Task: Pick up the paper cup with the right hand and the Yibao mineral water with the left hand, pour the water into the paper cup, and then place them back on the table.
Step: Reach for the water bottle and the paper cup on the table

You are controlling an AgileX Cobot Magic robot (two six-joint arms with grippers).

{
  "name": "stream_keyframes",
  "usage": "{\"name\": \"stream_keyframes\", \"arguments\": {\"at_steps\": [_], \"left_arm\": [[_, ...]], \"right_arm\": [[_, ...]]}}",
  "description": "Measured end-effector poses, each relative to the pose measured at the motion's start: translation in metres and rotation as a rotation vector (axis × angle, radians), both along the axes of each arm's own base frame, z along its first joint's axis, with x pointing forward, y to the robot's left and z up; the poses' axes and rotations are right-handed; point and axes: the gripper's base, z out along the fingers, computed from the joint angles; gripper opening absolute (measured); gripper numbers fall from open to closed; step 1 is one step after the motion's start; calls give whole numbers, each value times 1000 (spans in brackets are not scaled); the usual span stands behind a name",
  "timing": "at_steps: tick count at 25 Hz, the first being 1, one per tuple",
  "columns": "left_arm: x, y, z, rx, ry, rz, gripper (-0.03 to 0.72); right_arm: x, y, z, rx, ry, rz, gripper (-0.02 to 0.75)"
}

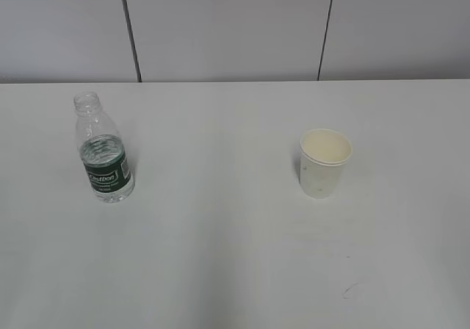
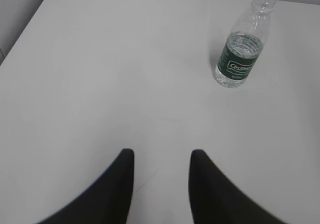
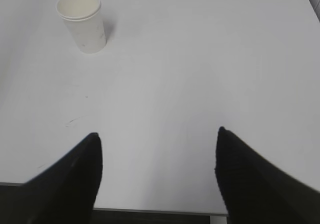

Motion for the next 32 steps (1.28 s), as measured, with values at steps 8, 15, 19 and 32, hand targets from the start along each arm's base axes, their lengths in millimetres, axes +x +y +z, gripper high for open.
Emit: {"name": "stream_keyframes", "arguments": {"at_steps": [8, 15, 19, 32], "left_arm": [[0, 0, 0, 0, 0, 0, 241], [0, 0, 0, 0, 0, 0, 241], [0, 0, 0, 0, 0, 0, 241], [3, -1, 18, 4, -150, -9, 241]], "right_arm": [[0, 0, 0, 0, 0, 0, 551], [0, 0, 0, 0, 0, 0, 551], [0, 0, 0, 0, 0, 0, 551], [31, 0, 29, -1, -178, 3, 552]]}}
